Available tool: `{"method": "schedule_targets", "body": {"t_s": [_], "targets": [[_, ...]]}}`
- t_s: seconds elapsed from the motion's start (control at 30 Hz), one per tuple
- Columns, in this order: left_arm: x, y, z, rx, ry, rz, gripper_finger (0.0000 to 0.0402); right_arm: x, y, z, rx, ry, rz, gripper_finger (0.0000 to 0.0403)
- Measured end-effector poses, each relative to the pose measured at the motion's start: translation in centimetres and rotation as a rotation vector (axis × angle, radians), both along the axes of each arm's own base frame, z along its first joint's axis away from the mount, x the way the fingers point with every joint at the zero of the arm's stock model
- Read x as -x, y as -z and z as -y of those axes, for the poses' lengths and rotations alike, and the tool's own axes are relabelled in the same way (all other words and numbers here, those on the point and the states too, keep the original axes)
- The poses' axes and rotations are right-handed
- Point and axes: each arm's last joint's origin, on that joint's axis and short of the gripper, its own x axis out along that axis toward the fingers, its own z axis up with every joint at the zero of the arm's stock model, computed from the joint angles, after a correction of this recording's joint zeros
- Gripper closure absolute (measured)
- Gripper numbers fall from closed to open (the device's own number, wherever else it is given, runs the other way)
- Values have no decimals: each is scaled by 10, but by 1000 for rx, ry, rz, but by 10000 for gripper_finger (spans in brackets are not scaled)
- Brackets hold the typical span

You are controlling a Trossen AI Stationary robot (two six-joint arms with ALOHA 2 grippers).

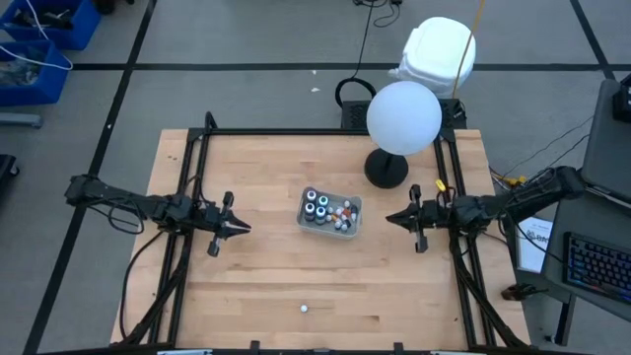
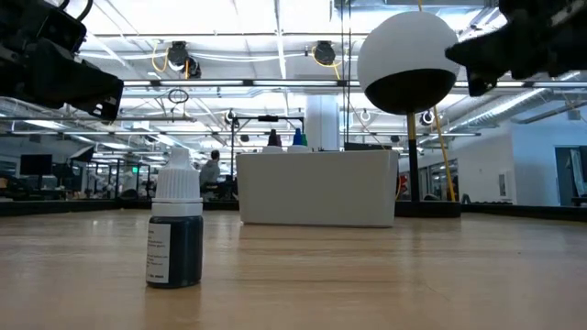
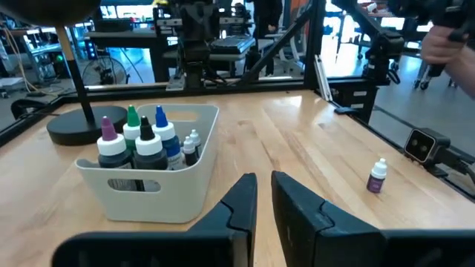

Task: Pick & Place food coloring
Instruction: Put the small purple food coloring bottle into the gray bin

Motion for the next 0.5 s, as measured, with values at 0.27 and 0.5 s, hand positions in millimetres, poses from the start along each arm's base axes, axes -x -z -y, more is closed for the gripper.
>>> {"method": "schedule_targets", "body": {"t_s": [0.27,0.5], "targets": [[0,-1,0,1,0,12,350,-53,-36,-30,39,-66,-123,403],[0,-3,0,6,0,32,350,-113,-50,-71,124,-94,-252,403]]}}
